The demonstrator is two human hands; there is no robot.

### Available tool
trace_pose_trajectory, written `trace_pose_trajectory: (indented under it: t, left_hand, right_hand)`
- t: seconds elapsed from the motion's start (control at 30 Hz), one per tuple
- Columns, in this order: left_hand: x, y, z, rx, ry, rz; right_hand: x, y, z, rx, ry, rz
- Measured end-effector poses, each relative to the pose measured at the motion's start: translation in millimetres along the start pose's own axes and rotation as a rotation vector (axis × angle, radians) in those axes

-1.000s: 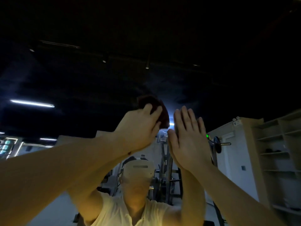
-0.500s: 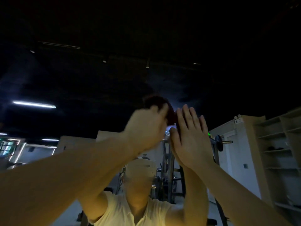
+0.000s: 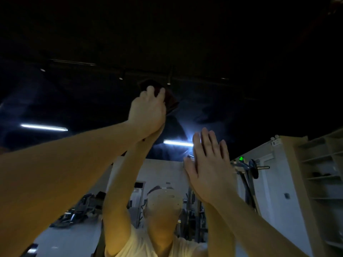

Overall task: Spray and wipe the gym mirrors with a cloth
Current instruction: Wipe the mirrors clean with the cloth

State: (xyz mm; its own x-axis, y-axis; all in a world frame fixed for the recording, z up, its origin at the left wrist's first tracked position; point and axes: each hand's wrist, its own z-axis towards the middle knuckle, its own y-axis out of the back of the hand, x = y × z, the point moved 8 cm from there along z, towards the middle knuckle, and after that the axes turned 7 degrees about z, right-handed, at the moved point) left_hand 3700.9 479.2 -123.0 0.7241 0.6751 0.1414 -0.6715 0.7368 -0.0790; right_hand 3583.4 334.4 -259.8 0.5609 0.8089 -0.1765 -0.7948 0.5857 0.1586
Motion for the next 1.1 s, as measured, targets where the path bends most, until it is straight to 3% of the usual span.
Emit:
trace_pose_trajectory:
  t: [0.07, 0.17, 0.27, 0.33, 0.47, 0.57, 0.63, 0.83, 0.93, 1.0, 1.1]
  left_hand:
    - [-40.9, -2.8, 17.1, -0.017, -0.060, -0.042]
    - [-102.6, -3.1, 30.9, 0.049, -0.289, -0.156]
    - [-99.2, 1.2, 24.6, 0.063, -0.426, -0.115]
    - [-56.7, 0.8, 18.3, 0.056, -0.371, -0.065]
    - [68.5, 0.2, -8.9, 0.096, -0.003, 0.063]
    - [92.4, 3.1, -17.8, 0.149, 0.140, 0.155]
    - [55.1, 2.4, -21.8, 0.179, 0.119, 0.093]
    - [-121.1, -0.6, -34.9, 0.199, -0.276, -0.264]
    - [-118.6, 5.3, -32.4, 0.145, -0.352, -0.077]
    - [-91.9, 2.0, -37.4, 0.119, -0.292, 0.102]
    - [-38.5, 8.7, -43.2, 0.086, -0.181, 0.175]
  right_hand:
    - [0.9, -0.7, -0.9, 0.004, -0.001, 0.007]
    - [0.7, 1.5, 0.4, -0.010, 0.003, 0.013]
    - [0.1, 1.4, -0.4, -0.016, 0.013, 0.005]
    - [-0.6, 1.1, -0.2, -0.020, 0.010, -0.002]
    - [-2.6, -2.1, -0.4, -0.018, -0.007, -0.024]
    - [-2.8, -4.6, 0.3, -0.010, -0.013, -0.017]
    - [-3.6, -5.4, 0.2, 0.003, -0.010, -0.022]
    - [0.8, 8.6, -3.7, -0.009, -0.025, 0.035]
    - [-2.3, 7.8, -6.9, 0.011, -0.053, 0.038]
    - [-3.7, 5.5, -5.6, 0.012, -0.051, 0.031]
    - [-9.8, 15.2, -7.5, 0.022, 0.001, 0.051]
